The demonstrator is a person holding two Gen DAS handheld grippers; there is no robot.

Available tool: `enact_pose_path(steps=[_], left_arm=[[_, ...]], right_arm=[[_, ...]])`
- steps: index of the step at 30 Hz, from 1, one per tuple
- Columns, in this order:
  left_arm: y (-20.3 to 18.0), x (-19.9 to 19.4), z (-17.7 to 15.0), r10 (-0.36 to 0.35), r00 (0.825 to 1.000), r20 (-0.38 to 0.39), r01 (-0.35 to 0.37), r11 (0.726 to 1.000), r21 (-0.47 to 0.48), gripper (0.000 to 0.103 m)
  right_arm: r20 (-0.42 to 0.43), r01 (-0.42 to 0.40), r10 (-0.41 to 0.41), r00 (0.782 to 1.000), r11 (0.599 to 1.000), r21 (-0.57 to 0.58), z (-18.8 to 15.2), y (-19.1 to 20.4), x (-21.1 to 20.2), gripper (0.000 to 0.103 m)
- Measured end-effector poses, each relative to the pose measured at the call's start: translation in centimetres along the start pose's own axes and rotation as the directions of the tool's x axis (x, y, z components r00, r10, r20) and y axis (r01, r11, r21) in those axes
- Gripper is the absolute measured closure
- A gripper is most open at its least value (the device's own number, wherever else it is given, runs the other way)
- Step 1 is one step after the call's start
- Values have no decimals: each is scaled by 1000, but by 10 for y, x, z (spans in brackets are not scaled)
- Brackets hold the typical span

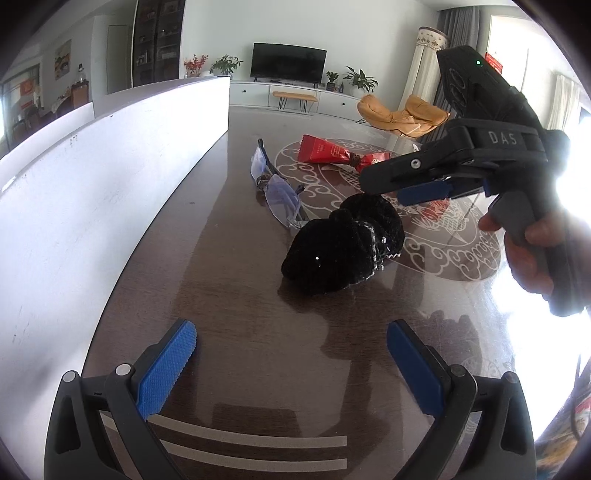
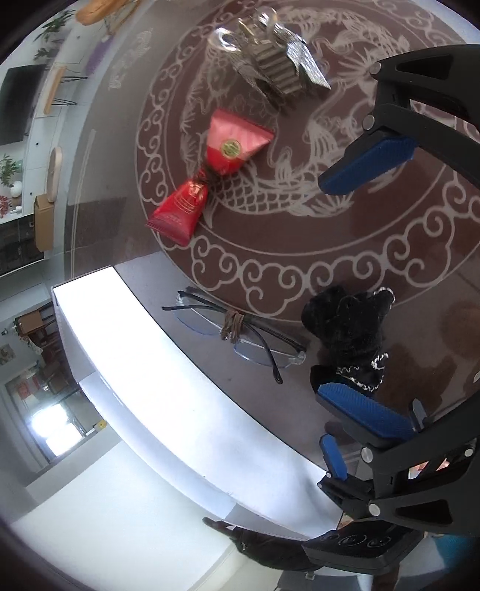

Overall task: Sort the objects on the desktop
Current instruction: 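Grasp the black velvet pouch with the right gripper while the left gripper grasps the clear glasses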

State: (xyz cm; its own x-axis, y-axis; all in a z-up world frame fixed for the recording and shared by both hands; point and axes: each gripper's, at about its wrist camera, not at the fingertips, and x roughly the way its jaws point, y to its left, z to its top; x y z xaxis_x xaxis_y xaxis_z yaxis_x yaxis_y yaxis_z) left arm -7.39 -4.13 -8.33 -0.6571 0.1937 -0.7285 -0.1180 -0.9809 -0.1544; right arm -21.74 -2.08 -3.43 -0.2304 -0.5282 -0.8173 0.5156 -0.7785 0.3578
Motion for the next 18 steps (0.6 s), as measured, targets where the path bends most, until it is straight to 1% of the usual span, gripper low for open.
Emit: enact_pose_path(steps=[2, 4, 6, 8, 10, 13, 14, 16, 18], left_arm=[[3, -2, -1, -21, 1000, 9, 21, 999, -27, 0], [5, -4, 0, -34, 999, 16, 35, 998, -46, 0], [5, -4, 0, -36, 999, 14, 37, 998, -51, 0], [2, -5, -1, -37, 999, 11, 38, 998, -54, 0], [1, -5, -1, -48, 999, 11, 49, 997, -61, 0], [0, -3, -1, -58, 998, 17, 59, 996, -66, 0], [0, -2, -1, -56, 998, 18, 57, 996, -65, 0], [-2, 1, 0, -50, 999, 20, 52, 997, -61, 0], [-2, 0, -1, -45, 999, 21, 46, 997, -57, 0]], right_arm=[[24, -11, 10, 1000, 999, 34, -1, 7, 7, 0], [51, 27, -30, 998, 999, 47, -4, 19, 15, 0], [42, 85, -87, 995, 995, 49, -7, 29, 26, 0], [32, 135, -135, 990, 991, -2, -13, 36, 33, 1], [50, 161, -158, 986, 985, -61, -23, 39, 24, 1], [66, 200, -194, 979, 976, -92, -41, 28, 1, 1], [84, 194, -187, 979, 977, -86, -45, 24, -10, 1], [121, 134, -128, 984, 990, -47, -52, 10, -34, 1], [135, 110, -109, 985, 994, 4, -57, 9, -48, 1]])
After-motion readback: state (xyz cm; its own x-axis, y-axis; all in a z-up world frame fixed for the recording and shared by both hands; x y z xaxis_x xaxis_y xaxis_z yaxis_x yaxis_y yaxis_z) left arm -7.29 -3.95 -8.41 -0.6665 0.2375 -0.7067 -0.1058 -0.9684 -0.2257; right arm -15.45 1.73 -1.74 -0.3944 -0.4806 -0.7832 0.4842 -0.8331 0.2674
